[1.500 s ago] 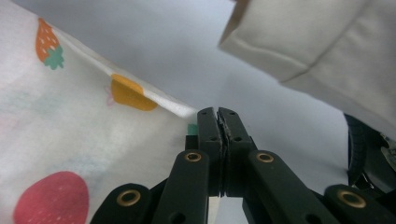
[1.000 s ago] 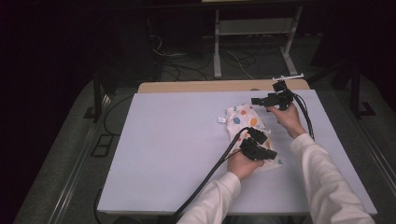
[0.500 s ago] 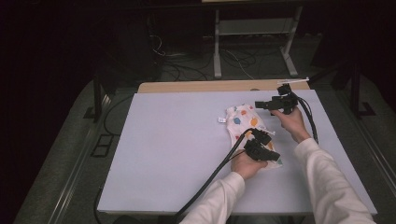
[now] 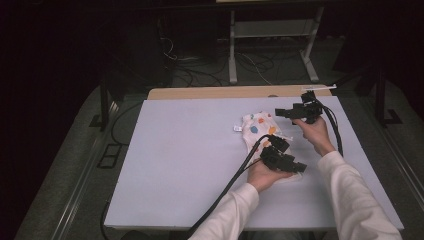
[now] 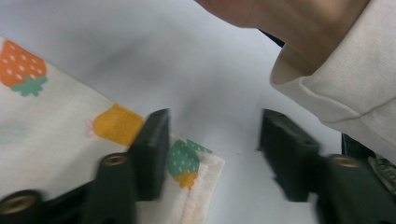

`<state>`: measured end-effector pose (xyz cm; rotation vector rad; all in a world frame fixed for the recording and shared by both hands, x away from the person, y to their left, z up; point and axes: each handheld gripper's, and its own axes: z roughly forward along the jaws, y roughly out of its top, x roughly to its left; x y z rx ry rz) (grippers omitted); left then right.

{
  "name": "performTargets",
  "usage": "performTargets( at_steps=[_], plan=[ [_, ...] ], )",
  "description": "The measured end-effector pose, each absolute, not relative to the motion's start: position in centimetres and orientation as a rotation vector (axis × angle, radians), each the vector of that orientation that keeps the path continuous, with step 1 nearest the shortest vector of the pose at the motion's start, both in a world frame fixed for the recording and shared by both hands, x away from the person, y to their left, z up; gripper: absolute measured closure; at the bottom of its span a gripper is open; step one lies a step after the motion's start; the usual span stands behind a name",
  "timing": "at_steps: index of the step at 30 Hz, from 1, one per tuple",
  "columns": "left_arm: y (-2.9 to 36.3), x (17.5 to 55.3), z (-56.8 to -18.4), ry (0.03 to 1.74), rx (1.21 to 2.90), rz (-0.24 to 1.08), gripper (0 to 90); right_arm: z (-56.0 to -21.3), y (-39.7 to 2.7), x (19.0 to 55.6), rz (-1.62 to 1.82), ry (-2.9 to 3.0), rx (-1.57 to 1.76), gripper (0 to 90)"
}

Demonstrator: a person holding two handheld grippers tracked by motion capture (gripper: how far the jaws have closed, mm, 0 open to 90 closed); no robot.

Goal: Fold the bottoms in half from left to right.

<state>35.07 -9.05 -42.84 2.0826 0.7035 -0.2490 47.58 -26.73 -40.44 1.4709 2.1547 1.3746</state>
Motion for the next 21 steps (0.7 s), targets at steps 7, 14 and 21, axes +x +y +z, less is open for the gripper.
performTargets(
  at_steps=[7, 14, 21],
  plan=[
    [-7.7, 35.1, -42.1, 0.685, 2.062, -0.235, 20.9, -40.2, -26.8, 46.8, 1.389, 2.146, 1.457, 0.0],
    [-6.2, 35.4, -41.5, 0.679, 2.076, -0.215, 11.0, -39.8, -26.9, 46.0, 1.403, 2.142, 1.44, 0.0],
    [-4.3, 35.7, -41.2, 0.686, 2.088, -0.154, 0.0, -40.0, -26.9, 45.3, 1.405, 2.15, 1.434, 0.0]
  ],
)
